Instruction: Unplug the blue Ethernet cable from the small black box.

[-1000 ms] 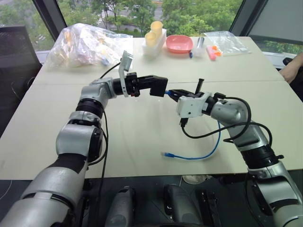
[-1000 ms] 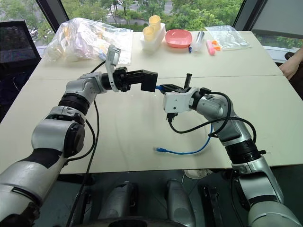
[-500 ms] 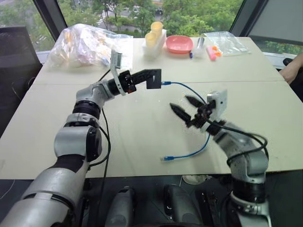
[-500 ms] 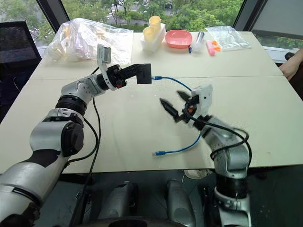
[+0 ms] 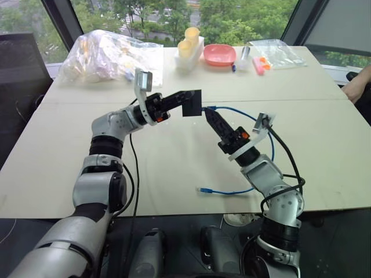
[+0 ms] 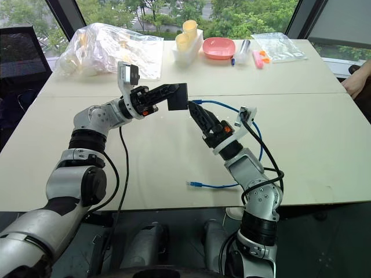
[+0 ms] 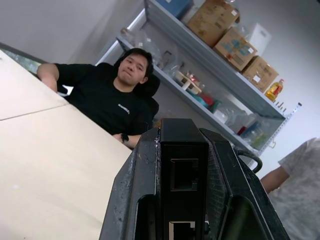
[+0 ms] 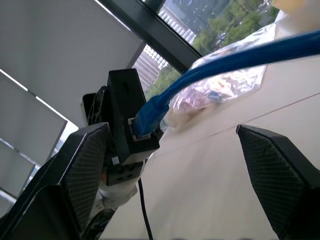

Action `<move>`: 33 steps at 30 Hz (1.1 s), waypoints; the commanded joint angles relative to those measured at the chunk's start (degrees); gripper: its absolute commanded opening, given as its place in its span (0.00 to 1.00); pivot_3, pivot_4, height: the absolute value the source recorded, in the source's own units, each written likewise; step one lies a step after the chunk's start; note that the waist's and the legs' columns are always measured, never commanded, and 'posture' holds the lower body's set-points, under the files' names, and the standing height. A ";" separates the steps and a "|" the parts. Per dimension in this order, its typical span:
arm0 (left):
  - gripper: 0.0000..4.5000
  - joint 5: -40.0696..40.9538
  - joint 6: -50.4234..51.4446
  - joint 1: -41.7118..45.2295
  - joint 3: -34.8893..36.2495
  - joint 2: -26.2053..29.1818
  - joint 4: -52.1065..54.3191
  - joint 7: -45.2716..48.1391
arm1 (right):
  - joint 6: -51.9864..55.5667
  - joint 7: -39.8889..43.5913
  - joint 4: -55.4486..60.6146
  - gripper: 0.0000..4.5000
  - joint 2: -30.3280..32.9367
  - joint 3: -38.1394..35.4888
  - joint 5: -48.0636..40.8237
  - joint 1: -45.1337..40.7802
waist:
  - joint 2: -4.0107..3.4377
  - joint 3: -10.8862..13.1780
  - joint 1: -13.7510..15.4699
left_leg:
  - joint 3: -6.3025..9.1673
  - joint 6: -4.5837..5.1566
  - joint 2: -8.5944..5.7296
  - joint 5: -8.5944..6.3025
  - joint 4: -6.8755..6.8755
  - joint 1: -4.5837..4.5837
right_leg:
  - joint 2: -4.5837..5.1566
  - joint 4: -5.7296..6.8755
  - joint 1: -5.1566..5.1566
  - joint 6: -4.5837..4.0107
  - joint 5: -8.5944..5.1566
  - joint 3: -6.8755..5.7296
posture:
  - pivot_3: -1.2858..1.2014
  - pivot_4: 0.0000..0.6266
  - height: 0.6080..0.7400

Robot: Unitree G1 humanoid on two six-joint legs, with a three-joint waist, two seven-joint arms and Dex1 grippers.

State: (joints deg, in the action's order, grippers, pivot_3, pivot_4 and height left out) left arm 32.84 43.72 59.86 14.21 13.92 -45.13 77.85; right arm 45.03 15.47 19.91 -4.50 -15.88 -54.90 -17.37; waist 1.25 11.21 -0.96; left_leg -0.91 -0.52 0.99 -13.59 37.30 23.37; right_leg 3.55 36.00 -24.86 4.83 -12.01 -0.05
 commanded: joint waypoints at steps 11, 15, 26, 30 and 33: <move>0.12 2.30 0.69 -0.58 -0.02 -0.10 2.97 -0.53 | -2.92 1.12 -0.44 0.57 2.81 4.34 -1.76 -1.17 | 0.00 0.00 -0.04 | 0.01 0.00 0.00 0.00 -0.01 0.00 | 0.00 -0.02 -0.01 -0.01 -0.01 0.00 | 0.52 0.24 1.00; 0.12 2.61 0.83 -0.74 -0.03 -0.01 3.00 -0.88 | -4.64 0.81 -1.02 0.13 2.47 4.26 -2.10 -1.46 | 0.00 0.00 -0.04 | 0.01 0.00 0.00 0.00 -0.01 0.00 | 0.00 -0.02 -0.01 -0.01 -0.01 0.00 | 0.52 0.24 1.00; 0.12 3.42 0.75 -0.97 -0.50 0.28 2.58 -1.37 | -7.02 1.12 -1.47 0.01 1.81 4.46 -4.67 -1.33 | 0.00 0.00 -0.02 | 0.01 0.00 0.00 0.00 -0.01 0.02 | 0.00 -0.03 -0.01 -0.01 -0.01 0.00 | 0.52 0.24 1.00; 0.12 4.01 1.24 -1.58 -0.29 0.83 2.84 -1.93 | -10.54 -1.39 -2.82 0.01 0.28 2.00 -5.31 -2.24 | 0.00 0.00 -0.06 | 0.01 0.00 0.01 0.00 -0.01 0.01 | 0.00 -0.03 -0.02 -0.01 -0.01 0.00 | 0.52 0.24 1.00; 0.12 4.38 1.67 -2.28 -0.04 2.11 3.31 -2.11 | -13.07 -2.65 -3.42 0.01 0.52 0.24 -4.78 -2.50 | 0.00 0.00 -0.04 | 0.01 0.00 0.01 0.00 -0.01 0.01 | 0.00 -0.04 -0.01 -0.01 -0.01 0.00 | 0.52 0.24 1.00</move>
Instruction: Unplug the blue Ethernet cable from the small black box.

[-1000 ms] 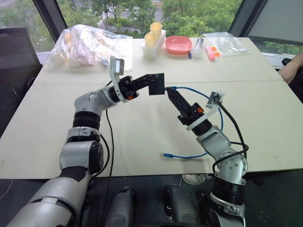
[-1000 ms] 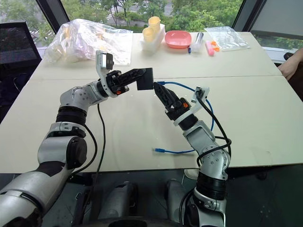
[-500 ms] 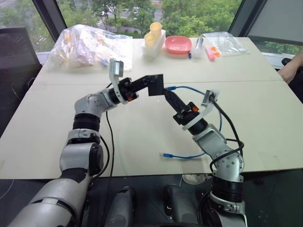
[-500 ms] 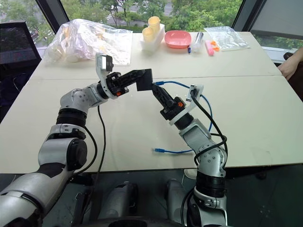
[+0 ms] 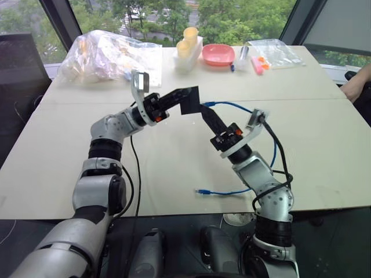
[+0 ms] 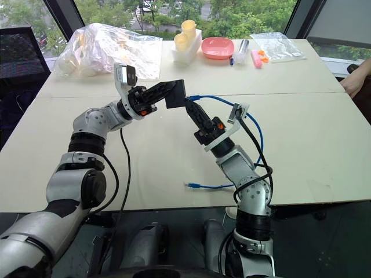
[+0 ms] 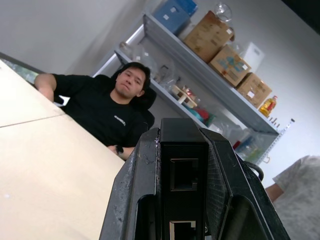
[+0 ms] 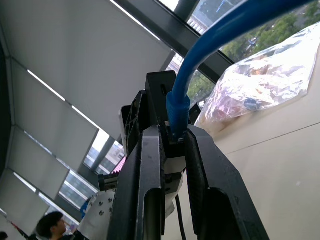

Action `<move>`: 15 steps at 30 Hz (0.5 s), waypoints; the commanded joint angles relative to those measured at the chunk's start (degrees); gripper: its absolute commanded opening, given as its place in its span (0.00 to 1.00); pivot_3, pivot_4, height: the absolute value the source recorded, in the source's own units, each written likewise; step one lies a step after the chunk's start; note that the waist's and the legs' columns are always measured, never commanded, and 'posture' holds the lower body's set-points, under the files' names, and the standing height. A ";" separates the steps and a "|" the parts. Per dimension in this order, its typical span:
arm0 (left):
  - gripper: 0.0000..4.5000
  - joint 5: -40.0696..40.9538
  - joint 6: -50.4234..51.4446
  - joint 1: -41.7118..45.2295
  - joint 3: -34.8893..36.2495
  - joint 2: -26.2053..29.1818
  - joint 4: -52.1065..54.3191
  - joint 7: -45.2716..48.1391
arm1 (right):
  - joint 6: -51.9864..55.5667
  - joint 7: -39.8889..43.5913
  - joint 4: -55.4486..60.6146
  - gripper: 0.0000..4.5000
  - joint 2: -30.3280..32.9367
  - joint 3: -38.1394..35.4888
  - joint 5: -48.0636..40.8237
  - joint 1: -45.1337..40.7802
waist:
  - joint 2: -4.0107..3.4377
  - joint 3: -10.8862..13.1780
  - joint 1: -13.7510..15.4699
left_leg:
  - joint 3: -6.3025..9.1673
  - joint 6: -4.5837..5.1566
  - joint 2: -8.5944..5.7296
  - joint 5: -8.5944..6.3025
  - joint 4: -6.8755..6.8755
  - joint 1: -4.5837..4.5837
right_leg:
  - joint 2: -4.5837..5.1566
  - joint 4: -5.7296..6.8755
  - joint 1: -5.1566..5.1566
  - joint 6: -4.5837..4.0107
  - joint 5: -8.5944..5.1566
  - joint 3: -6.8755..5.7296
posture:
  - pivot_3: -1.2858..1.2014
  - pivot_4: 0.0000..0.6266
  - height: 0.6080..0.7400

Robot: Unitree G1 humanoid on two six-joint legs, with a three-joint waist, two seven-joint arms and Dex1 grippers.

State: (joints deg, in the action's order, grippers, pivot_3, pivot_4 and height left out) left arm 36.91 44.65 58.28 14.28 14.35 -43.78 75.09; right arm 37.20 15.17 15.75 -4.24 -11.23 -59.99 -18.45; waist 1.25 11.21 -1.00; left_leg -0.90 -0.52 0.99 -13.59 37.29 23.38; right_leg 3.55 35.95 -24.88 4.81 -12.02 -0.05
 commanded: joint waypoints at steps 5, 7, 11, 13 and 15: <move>0.12 0.65 0.77 -0.88 0.42 2.86 1.63 0.05 | -5.39 -1.32 1.09 0.01 2.58 -2.76 2.30 -0.79 | 0.00 0.00 0.00 | 0.00 0.00 0.00 0.00 -0.03 0.01 | 0.01 -0.04 -0.01 0.00 0.00 0.00 | 0.52 0.24 1.00; 0.12 0.58 0.76 -1.07 0.26 2.96 2.06 0.03 | -5.59 -1.34 1.10 0.01 3.19 -2.47 2.56 -0.68 | 0.00 0.00 0.01 | 0.00 0.00 0.00 0.00 -0.04 0.01 | 0.01 -0.05 -0.01 0.00 0.00 0.00 | 0.52 0.24 1.00; 0.12 0.77 1.13 -1.38 0.33 3.57 2.96 0.12 | -7.07 -1.94 -0.27 0.01 5.22 -4.34 3.41 -1.26 | 0.00 0.00 0.03 | -0.01 0.00 0.00 0.00 -0.05 0.01 | 0.01 -0.06 -0.01 -0.11 -0.06 0.00 | 0.52 0.24 1.00; 0.12 0.97 1.12 -1.43 0.74 3.88 2.94 -0.16 | -7.77 -1.85 -1.13 0.01 6.68 -5.48 3.81 -1.71 | 0.00 0.00 0.03 | 0.00 0.00 0.00 0.00 -0.05 0.02 | 0.01 -0.06 0.00 -0.11 -0.06 0.00 | 0.52 0.24 1.00; 0.12 1.12 0.85 -1.44 1.06 3.93 2.75 -0.76 | -7.93 -1.60 -1.20 0.01 7.63 -5.68 3.81 -1.93 | 0.00 0.00 0.03 | -0.01 0.00 0.00 0.00 -0.05 0.02 | 0.01 -0.06 0.00 -0.10 -0.06 0.00 | 0.52 0.24 1.00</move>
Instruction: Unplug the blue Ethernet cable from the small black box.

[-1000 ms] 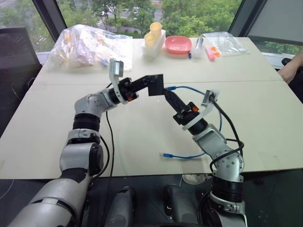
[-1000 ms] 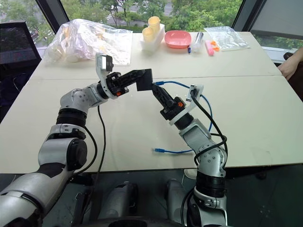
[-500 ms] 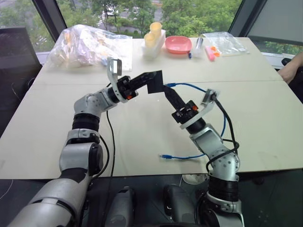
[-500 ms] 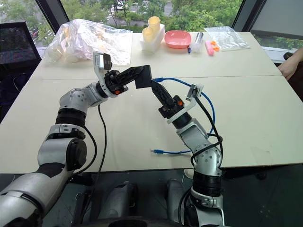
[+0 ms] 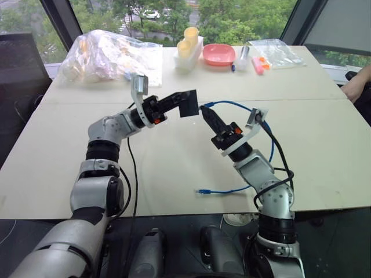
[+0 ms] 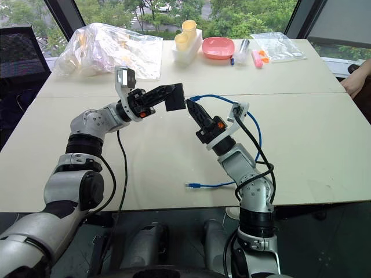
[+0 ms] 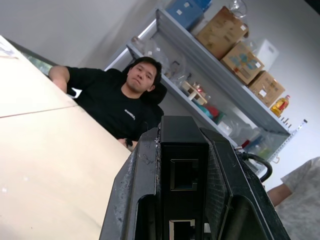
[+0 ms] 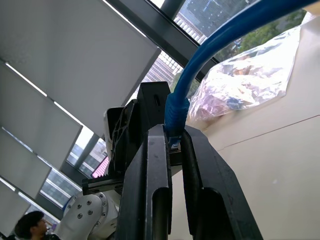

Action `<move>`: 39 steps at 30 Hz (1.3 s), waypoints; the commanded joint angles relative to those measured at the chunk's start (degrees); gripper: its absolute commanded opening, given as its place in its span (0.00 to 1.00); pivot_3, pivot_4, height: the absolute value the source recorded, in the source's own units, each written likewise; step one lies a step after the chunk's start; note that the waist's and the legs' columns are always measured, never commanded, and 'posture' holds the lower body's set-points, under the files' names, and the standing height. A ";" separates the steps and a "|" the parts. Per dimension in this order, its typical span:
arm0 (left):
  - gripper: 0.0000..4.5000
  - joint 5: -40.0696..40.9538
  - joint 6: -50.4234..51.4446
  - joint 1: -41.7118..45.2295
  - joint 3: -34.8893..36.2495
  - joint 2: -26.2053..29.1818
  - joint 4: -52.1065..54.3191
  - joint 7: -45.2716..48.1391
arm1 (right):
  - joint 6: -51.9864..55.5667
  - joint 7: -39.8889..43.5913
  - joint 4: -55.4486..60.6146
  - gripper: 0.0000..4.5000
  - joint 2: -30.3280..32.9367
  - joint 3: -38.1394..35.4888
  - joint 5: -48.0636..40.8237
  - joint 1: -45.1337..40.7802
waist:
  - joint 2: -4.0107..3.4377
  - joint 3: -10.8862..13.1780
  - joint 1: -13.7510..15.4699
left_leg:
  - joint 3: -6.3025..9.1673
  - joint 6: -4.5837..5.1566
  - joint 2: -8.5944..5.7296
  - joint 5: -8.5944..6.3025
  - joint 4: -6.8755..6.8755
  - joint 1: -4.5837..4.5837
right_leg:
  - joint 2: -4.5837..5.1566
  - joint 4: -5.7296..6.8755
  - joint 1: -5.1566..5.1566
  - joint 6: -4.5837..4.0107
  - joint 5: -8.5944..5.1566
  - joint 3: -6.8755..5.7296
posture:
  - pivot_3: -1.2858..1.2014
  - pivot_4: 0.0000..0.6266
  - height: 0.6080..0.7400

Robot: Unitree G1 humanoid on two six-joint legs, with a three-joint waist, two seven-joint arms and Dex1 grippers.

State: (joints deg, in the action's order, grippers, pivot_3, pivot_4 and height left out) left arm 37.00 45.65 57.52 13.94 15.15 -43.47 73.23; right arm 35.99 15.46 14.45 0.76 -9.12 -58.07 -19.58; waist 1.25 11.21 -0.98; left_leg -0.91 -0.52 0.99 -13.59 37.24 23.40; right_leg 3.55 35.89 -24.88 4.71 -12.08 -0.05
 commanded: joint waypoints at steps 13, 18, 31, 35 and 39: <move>0.12 3.70 -5.64 2.50 8.93 0.31 -2.72 -10.36 | -13.39 -4.41 -0.41 0.01 1.52 -9.20 3.77 -0.85 | 0.00 0.00 0.02 | -0.05 0.03 -0.01 -0.02 -0.18 0.07 | 0.00 -0.33 0.01 0.13 0.07 0.00 | 0.52 0.24 1.00; 0.12 -3.87 -12.23 -0.64 1.67 -0.99 3.22 -11.66 | -12.12 -9.75 -3.99 0.01 4.88 -10.17 8.70 -0.10 | -0.01 0.00 0.00 | -0.06 0.03 -0.02 -0.02 -0.17 0.08 | 0.01 -0.35 0.01 0.13 0.07 0.01 | 0.52 0.24 1.00; 0.12 -24.55 -45.97 -9.94 -14.61 -14.98 10.19 -29.67 | 0.30 -17.67 -12.86 0.70 18.84 -8.56 21.90 -3.63 | -0.02 -0.02 0.20 | -0.22 0.13 -0.04 -0.08 -0.16 0.10 | 0.02 -0.58 0.05 0.05 0.04 0.16 | 0.52 0.24 1.00; 0.12 -27.08 -52.09 -8.51 -15.13 -17.81 2.62 -34.68 | 8.53 -11.56 -3.50 0.99 25.48 0.12 24.24 0.83 | -0.07 -0.04 0.36 | -0.19 0.17 -0.01 -0.10 -0.15 0.06 | -0.04 -0.50 0.05 0.08 0.06 0.15 | 0.52 0.24 1.00; 0.12 -29.20 -58.31 -5.64 -15.18 -19.59 -7.55 -37.76 | 8.86 -8.50 2.82 0.99 27.62 2.55 25.69 4.12 | -0.05 -0.04 0.40 | -0.19 0.19 -0.04 -0.11 -0.11 0.12 | -0.01 -0.61 0.06 0.10 0.05 0.12 | 0.52 0.24 1.00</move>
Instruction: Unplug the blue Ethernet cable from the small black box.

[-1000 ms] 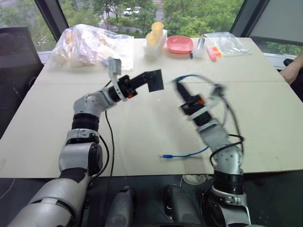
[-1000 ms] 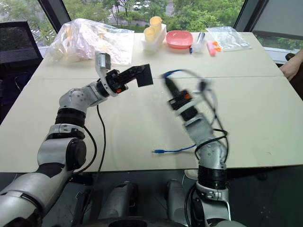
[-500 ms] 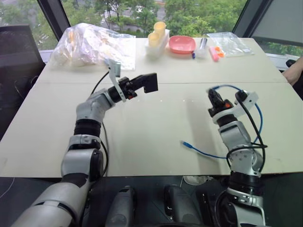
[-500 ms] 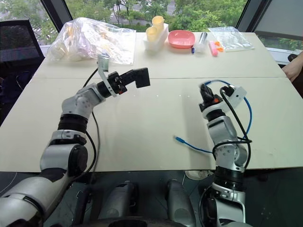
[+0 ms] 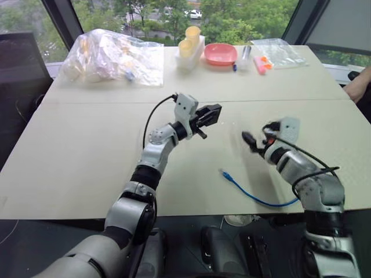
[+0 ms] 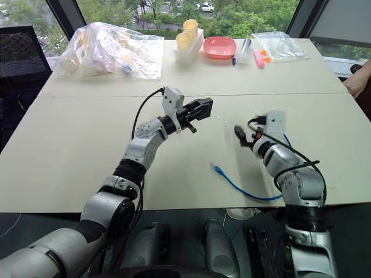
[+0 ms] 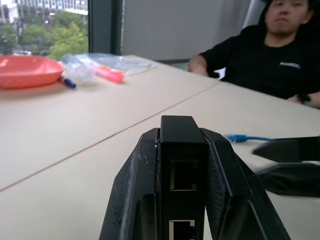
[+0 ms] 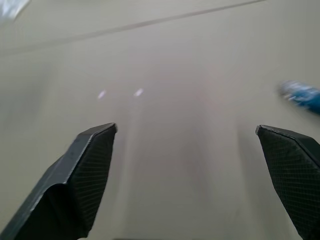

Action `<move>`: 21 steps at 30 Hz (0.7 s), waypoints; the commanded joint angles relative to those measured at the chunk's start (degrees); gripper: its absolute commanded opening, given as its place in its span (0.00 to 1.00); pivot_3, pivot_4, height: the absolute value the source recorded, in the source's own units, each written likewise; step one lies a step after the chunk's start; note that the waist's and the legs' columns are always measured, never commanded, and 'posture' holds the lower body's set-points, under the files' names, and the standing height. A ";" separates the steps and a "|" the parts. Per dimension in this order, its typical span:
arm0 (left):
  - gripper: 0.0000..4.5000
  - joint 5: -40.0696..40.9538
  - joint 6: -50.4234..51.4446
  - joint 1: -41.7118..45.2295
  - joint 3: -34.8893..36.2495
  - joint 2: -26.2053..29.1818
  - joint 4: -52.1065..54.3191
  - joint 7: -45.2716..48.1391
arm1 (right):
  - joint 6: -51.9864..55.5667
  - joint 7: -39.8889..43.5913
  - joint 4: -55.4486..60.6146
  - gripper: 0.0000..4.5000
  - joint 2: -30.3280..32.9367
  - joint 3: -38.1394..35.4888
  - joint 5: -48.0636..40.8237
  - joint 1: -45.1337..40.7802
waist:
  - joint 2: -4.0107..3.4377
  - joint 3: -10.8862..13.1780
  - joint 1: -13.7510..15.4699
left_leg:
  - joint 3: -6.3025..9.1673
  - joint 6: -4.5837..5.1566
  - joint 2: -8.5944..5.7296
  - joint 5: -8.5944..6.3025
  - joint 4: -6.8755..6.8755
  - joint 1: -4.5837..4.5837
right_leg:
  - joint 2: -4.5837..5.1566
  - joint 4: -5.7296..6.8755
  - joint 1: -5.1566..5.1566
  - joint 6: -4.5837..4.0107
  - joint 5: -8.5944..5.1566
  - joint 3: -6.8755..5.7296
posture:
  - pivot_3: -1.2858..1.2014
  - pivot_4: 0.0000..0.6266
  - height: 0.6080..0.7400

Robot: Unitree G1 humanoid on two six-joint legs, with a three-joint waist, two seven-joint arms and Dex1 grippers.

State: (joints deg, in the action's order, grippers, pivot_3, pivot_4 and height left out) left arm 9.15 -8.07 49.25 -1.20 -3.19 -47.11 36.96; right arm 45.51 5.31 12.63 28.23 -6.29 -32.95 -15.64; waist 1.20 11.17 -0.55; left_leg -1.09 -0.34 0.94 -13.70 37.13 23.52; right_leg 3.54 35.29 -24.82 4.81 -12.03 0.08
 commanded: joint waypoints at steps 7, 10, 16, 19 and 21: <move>0.49 -4.07 -11.29 6.22 0.20 -1.86 -14.73 -2.98 | -4.80 1.37 4.55 1.00 -2.81 -1.97 4.27 0.97 | 0.01 0.01 0.14 | -0.01 0.00 -0.02 0.00 0.07 0.08 | 0.02 -0.12 0.01 0.08 0.05 -0.01 | 0.52 0.24 1.00; 0.74 -3.68 -11.69 6.88 0.91 -1.17 -15.06 -2.61 | -5.44 1.99 4.91 1.00 -3.58 -2.14 5.15 1.29 | 0.01 0.01 0.03 | -0.01 0.01 -0.01 -0.01 0.04 0.08 | 0.02 -0.12 0.00 0.16 0.10 -0.01 | 0.52 0.24 1.00; 0.99 -1.90 -2.59 4.74 -0.48 4.12 3.04 2.81 | -5.91 4.81 7.90 1.00 -2.85 -2.99 5.52 4.12 | 0.01 0.01 -0.04 | -0.01 0.01 -0.01 -0.01 0.02 0.08 | 0.01 -0.12 0.00 0.14 0.10 -0.01 | 0.52 0.24 1.00; 0.99 4.04 14.70 1.54 1.34 10.40 22.05 5.64 | -6.36 8.19 10.16 1.00 -1.92 -4.97 3.76 6.47 | 0.00 0.01 -0.25 | -0.01 0.01 0.00 -0.01 0.01 0.08 | 0.02 -0.11 0.00 0.15 0.10 0.01 | 0.52 0.24 1.00; 0.99 7.32 25.94 -1.24 2.67 15.85 31.82 6.42 | -7.56 11.19 11.75 1.00 -1.20 -6.28 2.61 8.08 | -0.01 0.00 -0.51 | -0.01 0.01 0.03 -0.01 -0.03 0.05 | 0.01 -0.10 0.00 0.16 0.11 0.03 | 0.52 0.24 1.00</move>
State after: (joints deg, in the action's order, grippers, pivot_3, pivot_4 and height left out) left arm 13.46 10.38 49.23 -0.33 10.46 -22.33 42.59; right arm 40.06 14.26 21.10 26.21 -10.33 -28.90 -7.96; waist 1.18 11.17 -1.06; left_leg -1.10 -0.32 0.99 -13.71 37.09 23.52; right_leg 3.54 35.21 -24.82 4.98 -11.92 0.10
